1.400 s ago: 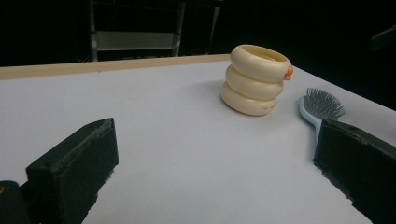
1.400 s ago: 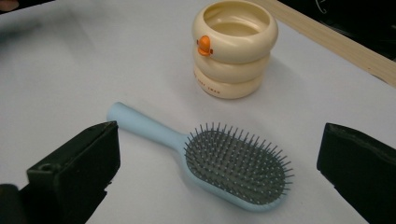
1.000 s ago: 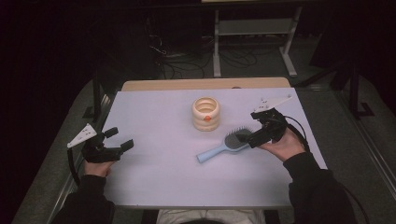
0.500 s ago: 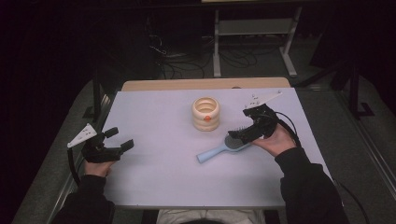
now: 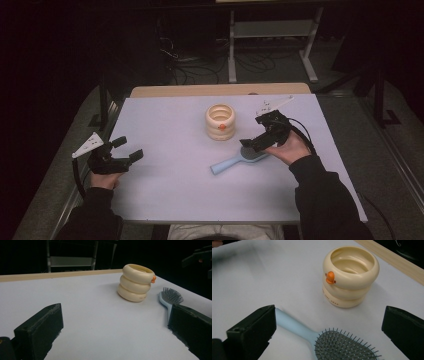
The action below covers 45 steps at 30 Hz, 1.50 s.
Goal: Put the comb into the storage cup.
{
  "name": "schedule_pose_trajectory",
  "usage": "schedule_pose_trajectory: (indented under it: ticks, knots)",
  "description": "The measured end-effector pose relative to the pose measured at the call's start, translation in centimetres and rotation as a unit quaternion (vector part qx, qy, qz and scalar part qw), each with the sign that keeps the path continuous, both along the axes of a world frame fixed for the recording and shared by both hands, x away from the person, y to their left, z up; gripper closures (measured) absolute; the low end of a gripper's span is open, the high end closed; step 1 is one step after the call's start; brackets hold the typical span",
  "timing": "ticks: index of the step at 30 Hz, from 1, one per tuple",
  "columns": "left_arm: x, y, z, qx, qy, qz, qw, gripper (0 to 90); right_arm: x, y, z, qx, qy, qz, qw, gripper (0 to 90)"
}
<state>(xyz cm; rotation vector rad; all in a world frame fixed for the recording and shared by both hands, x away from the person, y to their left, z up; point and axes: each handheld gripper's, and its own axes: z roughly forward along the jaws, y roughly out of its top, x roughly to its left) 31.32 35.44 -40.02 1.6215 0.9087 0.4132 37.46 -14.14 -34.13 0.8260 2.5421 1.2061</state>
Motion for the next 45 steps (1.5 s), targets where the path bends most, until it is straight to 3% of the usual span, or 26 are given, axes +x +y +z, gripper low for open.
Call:
schedule_pose_trajectory:
  ticks: [15,27,32,39,45]
  knots:
    - [0.1,0.0,0.0,0.002,0.0,-0.003,1.0,0.0,1.5,1.9,-1.5,-0.015,0.016,0.012,0.9997,0.0]
    - [0.1,0.0,0.0,0.001,-0.001,-0.004,1.0,0.0,2.0,3.1,-2.4,-0.02,0.024,0.027,0.9991,6.4]
    - [0.1,0.0,0.0,0.001,-0.003,-0.004,1.0,0.0,2.0,3.5,-2.5,-0.011,0.039,0.041,0.9983,15.7]
    - [0.0,0.0,0.0,-0.002,-0.004,-0.004,1.0,0.0,1.9,4.4,-2.9,-0.017,0.049,0.068,0.9964,40.0]
    - [0.1,0.0,0.0,-0.001,-0.003,-0.004,1.0,0.0,1.9,5.0,-3.3,-0.021,0.051,0.071,0.9959,48.4]
